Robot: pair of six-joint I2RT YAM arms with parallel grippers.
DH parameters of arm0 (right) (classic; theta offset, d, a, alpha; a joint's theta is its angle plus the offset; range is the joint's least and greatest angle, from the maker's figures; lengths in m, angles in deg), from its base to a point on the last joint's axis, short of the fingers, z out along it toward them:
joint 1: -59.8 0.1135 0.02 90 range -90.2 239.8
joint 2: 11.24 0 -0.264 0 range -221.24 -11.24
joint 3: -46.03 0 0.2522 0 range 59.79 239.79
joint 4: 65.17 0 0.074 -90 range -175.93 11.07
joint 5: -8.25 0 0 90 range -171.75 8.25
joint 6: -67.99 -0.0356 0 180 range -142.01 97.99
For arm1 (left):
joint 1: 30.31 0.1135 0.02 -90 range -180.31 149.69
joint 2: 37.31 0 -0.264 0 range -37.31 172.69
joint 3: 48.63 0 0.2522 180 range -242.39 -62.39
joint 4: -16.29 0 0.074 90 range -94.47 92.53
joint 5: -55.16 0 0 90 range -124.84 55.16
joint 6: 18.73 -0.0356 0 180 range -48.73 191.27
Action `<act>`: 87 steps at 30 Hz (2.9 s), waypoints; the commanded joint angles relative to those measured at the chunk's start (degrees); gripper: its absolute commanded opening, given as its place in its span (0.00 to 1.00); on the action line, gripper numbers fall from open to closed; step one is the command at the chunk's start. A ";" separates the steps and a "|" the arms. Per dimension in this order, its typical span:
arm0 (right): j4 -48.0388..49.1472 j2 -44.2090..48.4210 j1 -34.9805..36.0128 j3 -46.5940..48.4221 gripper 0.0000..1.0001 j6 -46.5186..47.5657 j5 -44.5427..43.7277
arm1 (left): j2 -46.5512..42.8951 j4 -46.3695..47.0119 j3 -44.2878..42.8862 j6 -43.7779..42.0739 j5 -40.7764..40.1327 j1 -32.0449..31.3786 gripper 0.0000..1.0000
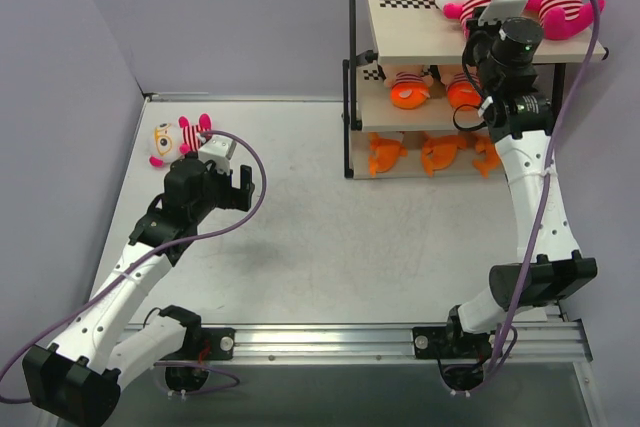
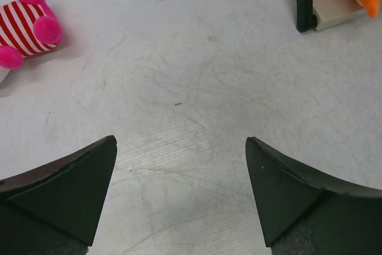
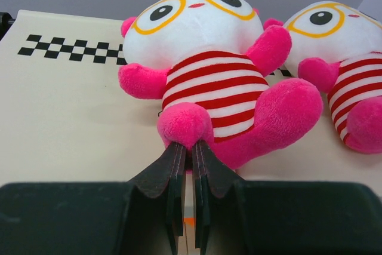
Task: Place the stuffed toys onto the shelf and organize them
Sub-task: Place the stuffed toy onto shelf, then grab a stuffed toy with the left arm
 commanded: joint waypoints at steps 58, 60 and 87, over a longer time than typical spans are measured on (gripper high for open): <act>7.04 52.93 2.35 -50.86 0.99 -21.57 1.36 | 6.24 -0.46 -3.32 12.41 1.25 7.76 0.98; 5.46 56.18 2.35 -54.75 1.00 -23.41 1.90 | 7.12 0.24 -3.15 14.09 1.68 9.62 0.98; 11.25 59.80 4.81 -72.52 1.00 -30.89 10.78 | 36.36 44.26 2.31 49.42 7.05 43.38 0.95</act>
